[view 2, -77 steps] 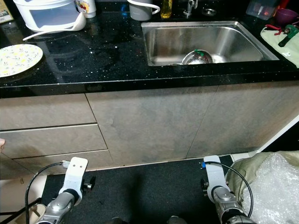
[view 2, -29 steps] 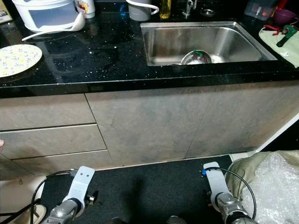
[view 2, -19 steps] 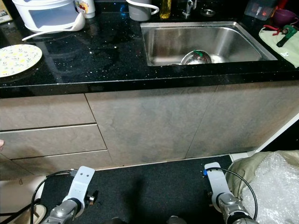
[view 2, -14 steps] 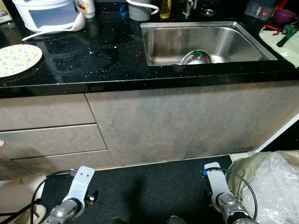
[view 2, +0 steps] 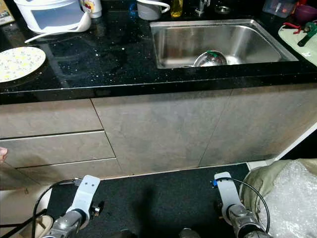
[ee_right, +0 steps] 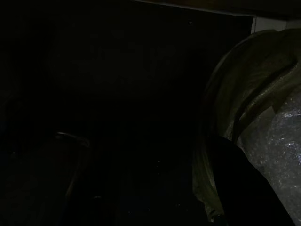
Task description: Kitchen organization
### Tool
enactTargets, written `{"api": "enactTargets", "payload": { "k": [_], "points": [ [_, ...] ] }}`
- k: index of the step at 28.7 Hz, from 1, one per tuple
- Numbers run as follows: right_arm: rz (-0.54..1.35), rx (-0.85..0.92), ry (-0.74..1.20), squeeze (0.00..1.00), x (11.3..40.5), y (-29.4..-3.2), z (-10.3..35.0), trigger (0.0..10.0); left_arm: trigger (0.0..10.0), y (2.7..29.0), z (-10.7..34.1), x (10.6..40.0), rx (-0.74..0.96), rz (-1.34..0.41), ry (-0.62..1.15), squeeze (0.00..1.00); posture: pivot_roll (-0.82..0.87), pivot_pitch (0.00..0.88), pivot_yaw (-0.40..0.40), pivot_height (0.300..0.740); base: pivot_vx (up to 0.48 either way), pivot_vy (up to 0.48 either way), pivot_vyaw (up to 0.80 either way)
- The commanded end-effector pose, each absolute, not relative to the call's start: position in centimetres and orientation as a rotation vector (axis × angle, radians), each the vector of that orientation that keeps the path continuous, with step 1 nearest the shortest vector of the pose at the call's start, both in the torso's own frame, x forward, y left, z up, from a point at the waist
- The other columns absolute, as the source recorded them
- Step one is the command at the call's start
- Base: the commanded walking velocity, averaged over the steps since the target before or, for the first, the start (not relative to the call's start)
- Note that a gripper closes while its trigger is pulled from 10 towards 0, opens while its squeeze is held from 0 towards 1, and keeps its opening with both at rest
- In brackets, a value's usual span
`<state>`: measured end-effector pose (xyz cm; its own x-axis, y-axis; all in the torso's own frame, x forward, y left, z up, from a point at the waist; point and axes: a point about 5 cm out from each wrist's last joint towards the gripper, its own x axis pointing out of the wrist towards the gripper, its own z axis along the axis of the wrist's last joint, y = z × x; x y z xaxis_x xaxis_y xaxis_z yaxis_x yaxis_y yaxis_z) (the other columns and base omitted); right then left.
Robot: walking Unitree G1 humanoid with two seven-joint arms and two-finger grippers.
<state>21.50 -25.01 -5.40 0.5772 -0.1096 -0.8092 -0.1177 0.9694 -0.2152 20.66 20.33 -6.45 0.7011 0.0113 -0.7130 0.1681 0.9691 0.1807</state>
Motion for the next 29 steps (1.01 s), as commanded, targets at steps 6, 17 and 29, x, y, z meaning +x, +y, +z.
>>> {"api": "enactTargets", "payload": {
  "k": [6,17,29],
  "points": [
    [0.009,-0.265,0.958,0.00,21.52,-24.92,-5.41,10.0,10.0,20.51,-6.41,20.66,0.248,-0.091,0.792,0.00,0.02,0.100,-0.023,0.740,0.000,0.000,0.00],
    [0.010,-0.261,0.959,0.00,21.41,-24.84,-5.50,10.0,10.0,20.40,-6.48,20.54,0.248,-0.097,0.793,0.00,0.02,0.092,-0.027,0.740,0.000,0.000,0.00],
    [0.010,-0.259,0.964,0.00,21.24,-24.88,-5.59,10.0,10.0,20.20,-6.59,20.38,0.247,-0.102,0.794,0.00,0.02,0.084,-0.032,0.740,0.000,0.000,0.00]
  ]
}}
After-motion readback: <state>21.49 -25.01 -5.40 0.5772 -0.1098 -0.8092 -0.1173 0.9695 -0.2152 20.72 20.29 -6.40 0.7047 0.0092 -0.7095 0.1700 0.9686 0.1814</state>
